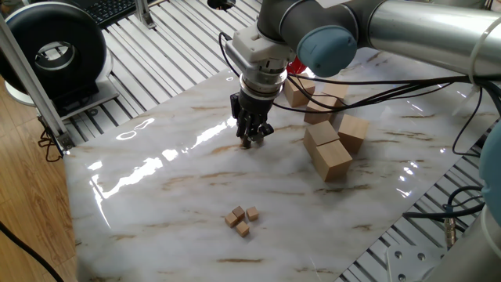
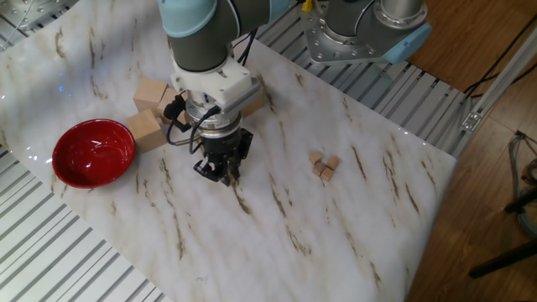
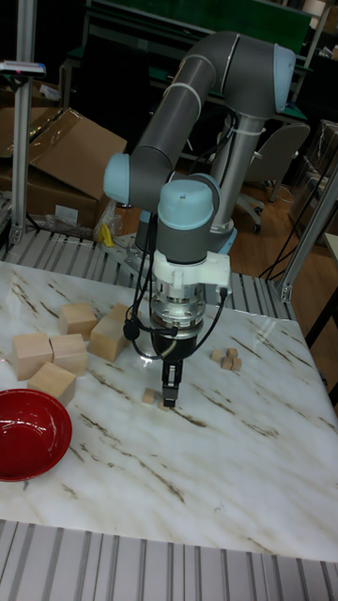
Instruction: Stack the blocks into a pyramid shape
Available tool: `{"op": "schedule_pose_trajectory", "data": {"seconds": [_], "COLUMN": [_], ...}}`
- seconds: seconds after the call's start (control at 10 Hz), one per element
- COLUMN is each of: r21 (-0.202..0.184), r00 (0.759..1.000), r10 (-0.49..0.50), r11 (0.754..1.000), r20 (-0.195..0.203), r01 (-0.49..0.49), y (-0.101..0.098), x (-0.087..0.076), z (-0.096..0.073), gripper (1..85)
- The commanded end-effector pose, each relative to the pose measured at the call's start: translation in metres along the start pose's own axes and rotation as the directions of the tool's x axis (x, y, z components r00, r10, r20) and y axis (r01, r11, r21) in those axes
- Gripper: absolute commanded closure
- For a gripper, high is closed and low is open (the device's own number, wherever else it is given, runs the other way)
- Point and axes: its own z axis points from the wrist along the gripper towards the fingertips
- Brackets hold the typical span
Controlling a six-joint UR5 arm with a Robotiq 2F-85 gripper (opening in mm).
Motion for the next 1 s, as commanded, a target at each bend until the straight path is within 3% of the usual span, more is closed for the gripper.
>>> {"op": "schedule_pose_trajectory", "data": {"seconds": [0.0, 0.3, 0.5, 0.7, 0.9], "r21": [0.003, 0.001, 0.006, 0.007, 0.004], "r00": [1.000, 0.999, 0.999, 0.999, 0.999], "r10": [0.017, 0.030, 0.038, 0.033, 0.044], "r11": [1.000, 1.000, 0.999, 0.999, 0.999], "r20": [-0.003, -0.023, -0.033, -0.042, -0.007], "r01": [-0.017, -0.030, -0.038, -0.032, -0.044], "y": [-0.003, -0.004, -0.007, -0.007, -0.006], "x": [0.004, 0.007, 0.006, 0.003, -0.008], "z": [-0.002, -0.007, -0.011, -0.010, -0.006], "gripper": [59.7, 70.3, 72.7, 72.3, 64.3]}}
